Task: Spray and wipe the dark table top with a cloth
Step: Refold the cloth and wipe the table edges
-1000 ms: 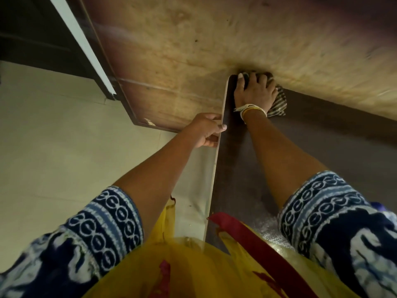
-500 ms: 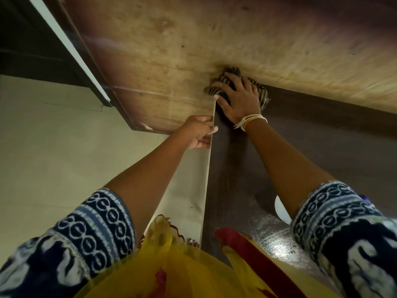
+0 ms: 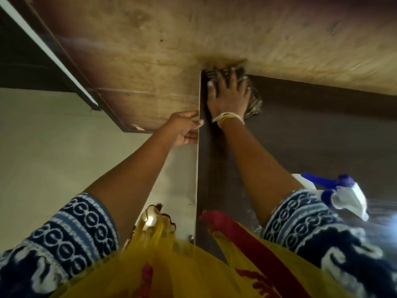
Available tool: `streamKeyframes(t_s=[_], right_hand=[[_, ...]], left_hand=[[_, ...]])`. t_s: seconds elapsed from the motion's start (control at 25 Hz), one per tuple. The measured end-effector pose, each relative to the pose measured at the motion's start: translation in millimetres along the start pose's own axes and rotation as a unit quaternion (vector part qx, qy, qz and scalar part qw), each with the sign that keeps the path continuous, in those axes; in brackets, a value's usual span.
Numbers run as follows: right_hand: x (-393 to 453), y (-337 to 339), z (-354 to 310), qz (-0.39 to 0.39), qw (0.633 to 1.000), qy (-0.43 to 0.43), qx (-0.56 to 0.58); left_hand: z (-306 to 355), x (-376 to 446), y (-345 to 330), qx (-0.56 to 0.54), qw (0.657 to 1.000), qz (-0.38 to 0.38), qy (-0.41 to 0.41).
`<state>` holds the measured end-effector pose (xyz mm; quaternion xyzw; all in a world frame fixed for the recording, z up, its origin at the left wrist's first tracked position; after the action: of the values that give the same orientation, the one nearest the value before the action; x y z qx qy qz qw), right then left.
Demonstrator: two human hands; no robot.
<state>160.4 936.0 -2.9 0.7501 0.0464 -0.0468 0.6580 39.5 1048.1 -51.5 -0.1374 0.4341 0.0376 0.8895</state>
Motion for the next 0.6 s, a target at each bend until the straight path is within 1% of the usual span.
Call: streamKeyframes(t_s=[0.08, 0.12, 0.16, 0.2, 0.24, 0.28, 0.32, 0.36, 0.4, 0.44, 0.48, 0.52, 0.6], right_hand=[[-30, -10, -37, -0.014, 0.989, 0.144, -0.016], [-36, -11, -40, -0.018, 0.981, 0.191, -0.021], [-35, -9, -31, -0.008, 0.978, 0.206, -0.024], [-27, -4, -13, 0.011, 0.984, 0.177, -0.025], [-18, 3, 14, 0.034, 0.993, 0.112, -0.018], [-11, 7, 44, 0.048, 0.999, 0.024, 0.001], [-10, 8, 72, 0.051, 0.995, -0.076, 0.027], [-14, 6, 92, 0.042, 0.984, -0.165, 0.05], [-20, 3, 100, 0.029, 0.972, -0.225, 0.061], [-26, 3, 98, 0.02, 0.967, -0.246, 0.063], [-30, 4, 88, 0.016, 0.972, -0.226, 0.06], [-35, 2, 73, 0.012, 0.984, -0.17, 0.053], [-56, -4, 42, 0.011, 1.0, -0.019, 0.022]], left_hand=[[2, -4, 0, 0.016, 1.0, 0.009, -0.004], [3, -7, -1, 0.018, 1.0, 0.013, -0.006], [4, -9, -2, 0.016, 1.0, 0.016, -0.008], [4, -11, -3, 0.013, 1.0, 0.02, -0.01], [4, -12, -3, 0.009, 1.0, 0.024, -0.013], [3, -13, -2, 0.006, 0.999, 0.027, -0.015], [2, -13, 0, 0.003, 0.999, 0.03, -0.017], [2, -14, 1, 0.002, 0.999, 0.032, -0.021], [0, -14, 3, 0.0, 0.999, 0.033, -0.026], [-2, -14, 2, -0.001, 0.999, 0.032, -0.031], [-3, -14, 2, -0.003, 0.999, 0.032, -0.039], [-6, -17, 1, -0.009, 0.998, 0.035, -0.047], [-15, -24, 0, -0.038, 0.997, 0.045, -0.057]])
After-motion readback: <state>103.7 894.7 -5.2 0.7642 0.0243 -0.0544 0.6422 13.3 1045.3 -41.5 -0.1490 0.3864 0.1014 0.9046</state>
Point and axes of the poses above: each hand's wrist, its own x-axis towards the middle knuckle, its own y-axis out of the back of the hand, z = x × y, the point moved 10 cm from there along x, towards the middle knuckle, and after that the axes turned 1 degree about z, right-handed, at the moved point
